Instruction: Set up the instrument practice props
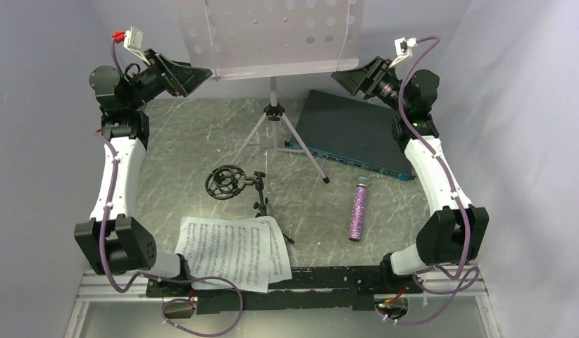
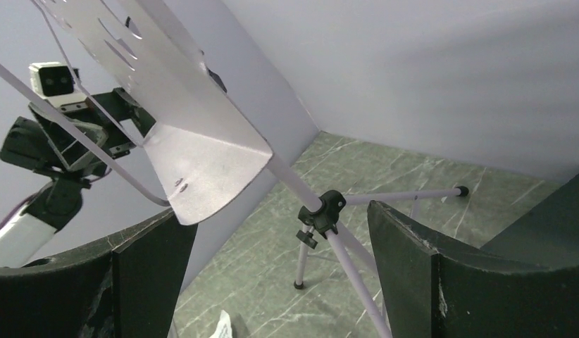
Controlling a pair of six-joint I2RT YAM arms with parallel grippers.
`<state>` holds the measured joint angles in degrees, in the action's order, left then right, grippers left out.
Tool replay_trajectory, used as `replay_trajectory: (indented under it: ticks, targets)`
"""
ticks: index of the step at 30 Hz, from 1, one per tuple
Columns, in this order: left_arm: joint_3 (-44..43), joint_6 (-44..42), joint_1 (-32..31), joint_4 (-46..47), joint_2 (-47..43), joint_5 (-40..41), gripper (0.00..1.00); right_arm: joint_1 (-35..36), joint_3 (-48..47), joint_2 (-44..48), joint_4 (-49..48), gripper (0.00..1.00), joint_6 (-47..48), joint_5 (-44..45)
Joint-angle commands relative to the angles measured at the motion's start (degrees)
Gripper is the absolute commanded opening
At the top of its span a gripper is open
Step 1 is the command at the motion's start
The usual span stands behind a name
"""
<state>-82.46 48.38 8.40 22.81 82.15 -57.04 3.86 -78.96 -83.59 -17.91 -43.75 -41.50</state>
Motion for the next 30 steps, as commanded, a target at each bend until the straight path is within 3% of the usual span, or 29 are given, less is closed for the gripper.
replay_trajectory:
  ticks: [1, 11, 16, 20, 25, 30]
  targets:
    - [0.66, -11.78, -0.23, -13.95, -6.36, 6.24, 0.94, -0.08, 1.96, 2.64, 1.49, 0.95, 2.16, -0.66]
    - [5.99, -26.51, -0.15, -42.72, -18.02, 27.33, 0.94, 1.08, 18.13, 8.94, 10.30, 0.97, 10.74, 0.14]
    - [10.79, -27.86, -0.19, -51.23, -22.22, 35.44, 0.94, 7.39, 25.31, 12.02, 13.60, 0.97, 16.96, 2.53]
    - [15.37, -26.80, -0.19, -54.37, -24.34, 38.20, 0.94, 16.84, 30.56, 14.55, 15.84, 0.96, 23.26, 6.50]
    - [20.36, -25.38, -0.20, -53.67, -25.80, 36.90, 0.94, 27.89, 39.36, 15.90, 7.71, 0.94, 21.97, 5.35]
    - [20.91, -24.94, -0.10, -53.14, -25.52, 36.14, 0.94, 34.47, 44.75, 14.56, 0.30, 0.90, 22.56, 3.26]
